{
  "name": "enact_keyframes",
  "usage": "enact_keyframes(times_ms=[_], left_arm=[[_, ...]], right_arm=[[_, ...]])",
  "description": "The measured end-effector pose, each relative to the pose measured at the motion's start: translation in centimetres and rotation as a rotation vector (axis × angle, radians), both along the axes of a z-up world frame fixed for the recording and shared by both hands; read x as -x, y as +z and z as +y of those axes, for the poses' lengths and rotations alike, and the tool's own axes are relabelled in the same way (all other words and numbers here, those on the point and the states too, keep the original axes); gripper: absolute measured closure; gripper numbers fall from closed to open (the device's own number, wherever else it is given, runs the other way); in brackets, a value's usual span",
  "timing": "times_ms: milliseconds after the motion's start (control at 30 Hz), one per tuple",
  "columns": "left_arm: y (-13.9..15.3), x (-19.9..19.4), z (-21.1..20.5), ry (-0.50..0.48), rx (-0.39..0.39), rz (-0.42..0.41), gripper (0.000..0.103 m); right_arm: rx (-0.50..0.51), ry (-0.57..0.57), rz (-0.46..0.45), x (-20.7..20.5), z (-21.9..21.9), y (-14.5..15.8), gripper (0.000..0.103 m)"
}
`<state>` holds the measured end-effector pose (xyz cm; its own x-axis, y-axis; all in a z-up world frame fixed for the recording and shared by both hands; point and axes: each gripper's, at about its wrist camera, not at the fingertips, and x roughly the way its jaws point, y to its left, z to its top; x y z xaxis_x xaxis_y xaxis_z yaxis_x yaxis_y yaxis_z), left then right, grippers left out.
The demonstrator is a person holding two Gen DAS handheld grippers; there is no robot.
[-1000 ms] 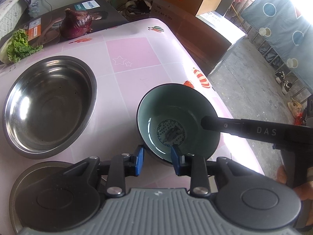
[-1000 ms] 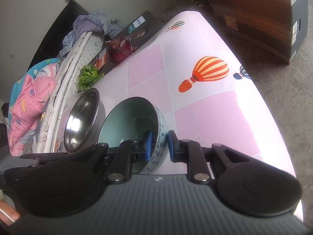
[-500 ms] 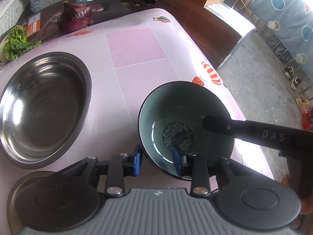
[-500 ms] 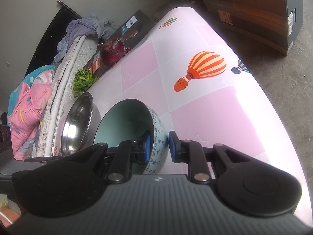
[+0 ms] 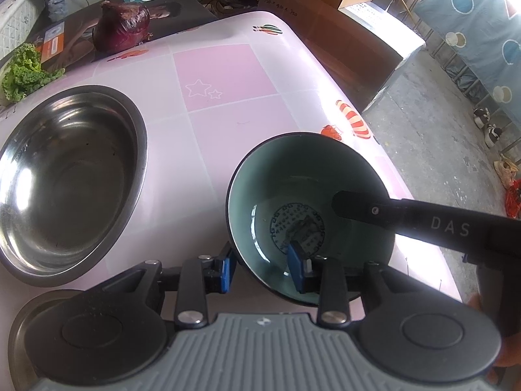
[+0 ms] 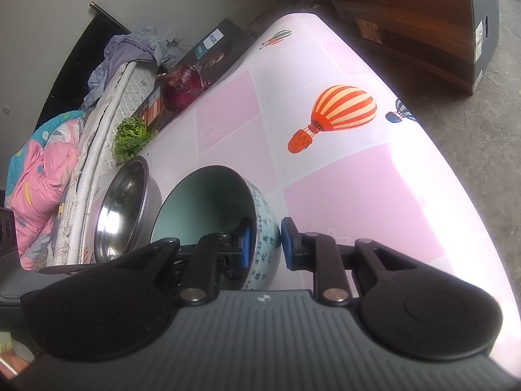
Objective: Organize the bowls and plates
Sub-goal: 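Lift the green bowl with the right tool toward the left tool's stainless bowl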
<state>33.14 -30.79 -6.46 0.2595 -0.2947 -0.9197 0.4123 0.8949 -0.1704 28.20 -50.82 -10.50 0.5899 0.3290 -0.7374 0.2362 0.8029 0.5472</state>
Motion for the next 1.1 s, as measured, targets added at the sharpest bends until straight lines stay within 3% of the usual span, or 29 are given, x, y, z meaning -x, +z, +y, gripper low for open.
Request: enact_keyframes(times_ms=[1100], left_arm=[[1.5,0.8,-0.1,-0.024,0.019,-0.053,0.068]], right_arm=[[-0.004,-0.018,-0.027,0.5,-0.6,1.1,0.083]])
